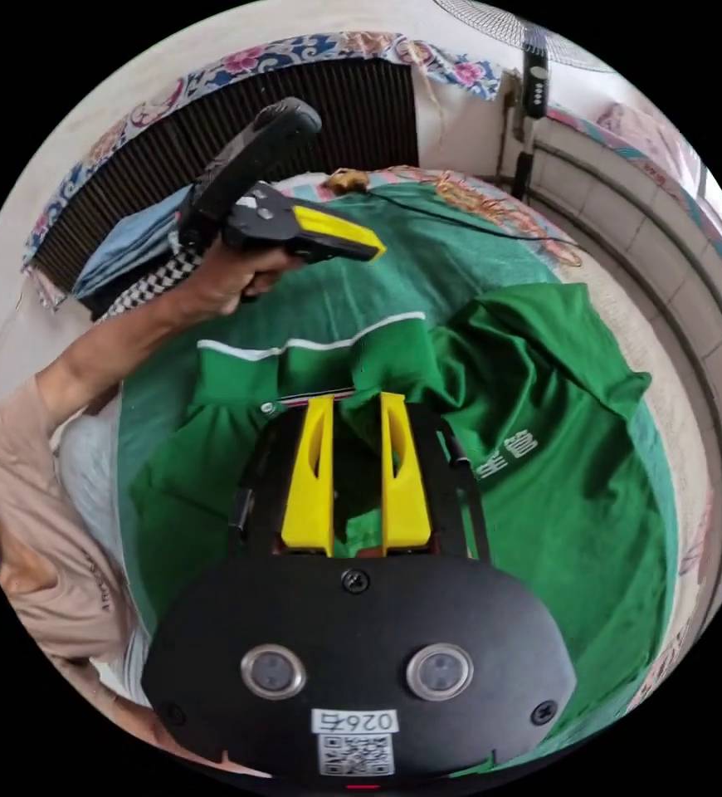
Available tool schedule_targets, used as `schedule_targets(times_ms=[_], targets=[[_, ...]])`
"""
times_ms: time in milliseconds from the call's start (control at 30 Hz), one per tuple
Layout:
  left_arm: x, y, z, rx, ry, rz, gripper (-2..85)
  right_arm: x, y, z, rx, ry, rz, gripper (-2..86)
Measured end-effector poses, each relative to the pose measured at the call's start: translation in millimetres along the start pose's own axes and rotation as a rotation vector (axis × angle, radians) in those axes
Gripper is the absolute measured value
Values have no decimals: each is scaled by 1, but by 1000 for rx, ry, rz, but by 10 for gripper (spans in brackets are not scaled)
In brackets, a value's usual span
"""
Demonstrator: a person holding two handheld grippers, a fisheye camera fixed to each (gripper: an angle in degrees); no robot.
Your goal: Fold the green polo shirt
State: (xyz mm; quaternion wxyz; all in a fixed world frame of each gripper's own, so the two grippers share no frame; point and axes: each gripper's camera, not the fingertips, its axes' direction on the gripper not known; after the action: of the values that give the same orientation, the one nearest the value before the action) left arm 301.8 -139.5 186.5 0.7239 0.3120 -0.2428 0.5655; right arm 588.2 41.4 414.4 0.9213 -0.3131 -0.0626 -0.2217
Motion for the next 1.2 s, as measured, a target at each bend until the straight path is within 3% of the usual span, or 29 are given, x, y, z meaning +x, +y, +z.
schedule_targets(times_ms=[100,167,233,333,467,567,767,967,1067,1200], targets=[[-3,30,18,51,320,-53,-6,45,25,-51,164,-117,104,67],[5,50,48,41,670,-73,-6,78,40,-77,239,-92,186,63],[20,68,72,-5,774,-75,-6,102,48,-90,274,-51,234,68],[43,108,94,-30,656,-100,-6,112,38,-85,269,-68,216,86],[83,153,103,-1,481,-84,-6,116,-17,-40,158,51,222,101],[121,169,113,-59,425,-17,-5,134,-50,-8,29,-51,222,56],[213,215,91,-92,130,236,10,118,-30,-74,192,-174,-17,-7],[291,302,74,-3,-221,323,46,148,-29,-82,175,-276,3,26],[306,338,68,11,-276,375,29,159,-40,-83,156,-262,48,40],[246,359,57,-47,-141,237,10,173,-68,-60,96,-197,152,41]])
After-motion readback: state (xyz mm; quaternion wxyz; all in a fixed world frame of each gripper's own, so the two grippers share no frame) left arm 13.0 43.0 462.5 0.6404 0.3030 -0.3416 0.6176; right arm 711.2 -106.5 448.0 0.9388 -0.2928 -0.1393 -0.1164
